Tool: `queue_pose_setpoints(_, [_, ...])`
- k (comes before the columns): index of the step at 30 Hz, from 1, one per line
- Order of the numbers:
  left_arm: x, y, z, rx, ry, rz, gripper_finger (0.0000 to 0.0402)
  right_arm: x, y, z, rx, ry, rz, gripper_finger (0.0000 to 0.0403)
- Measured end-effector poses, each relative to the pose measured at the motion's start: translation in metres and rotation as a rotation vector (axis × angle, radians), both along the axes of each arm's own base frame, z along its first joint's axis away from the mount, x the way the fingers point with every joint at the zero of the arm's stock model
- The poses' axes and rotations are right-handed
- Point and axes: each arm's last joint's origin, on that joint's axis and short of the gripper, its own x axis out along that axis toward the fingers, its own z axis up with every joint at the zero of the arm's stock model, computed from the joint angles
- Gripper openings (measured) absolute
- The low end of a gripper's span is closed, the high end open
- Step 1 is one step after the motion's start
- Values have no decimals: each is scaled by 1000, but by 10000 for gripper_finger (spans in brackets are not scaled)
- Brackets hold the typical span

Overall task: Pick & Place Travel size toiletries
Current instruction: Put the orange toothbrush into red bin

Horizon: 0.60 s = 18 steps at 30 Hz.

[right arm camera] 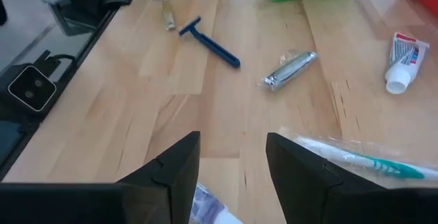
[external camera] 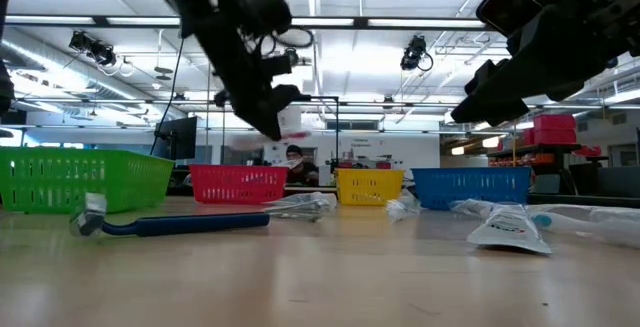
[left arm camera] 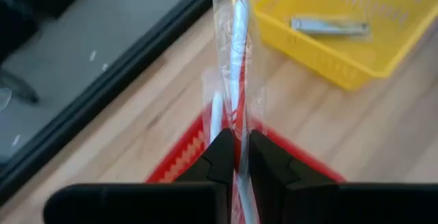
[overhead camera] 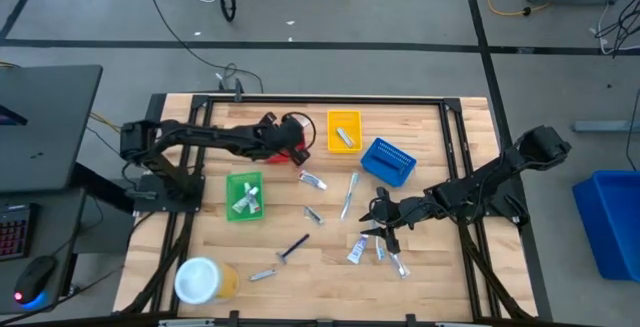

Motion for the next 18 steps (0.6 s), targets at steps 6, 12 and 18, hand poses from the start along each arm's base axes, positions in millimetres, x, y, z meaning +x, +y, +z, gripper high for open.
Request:
queue_pose_setpoints(6, [-15,5,-33,12,-69,-26,34,0,0,0,0,1,0,176])
queue_pose_setpoints(12, [-29,3,-49,35,5,11,44,0,0,0,5,0,-4,177])
queue_pose_setpoints(18, [-28,3,-49,46,16,-5,87,0,-2,0,12,-5,-72,195])
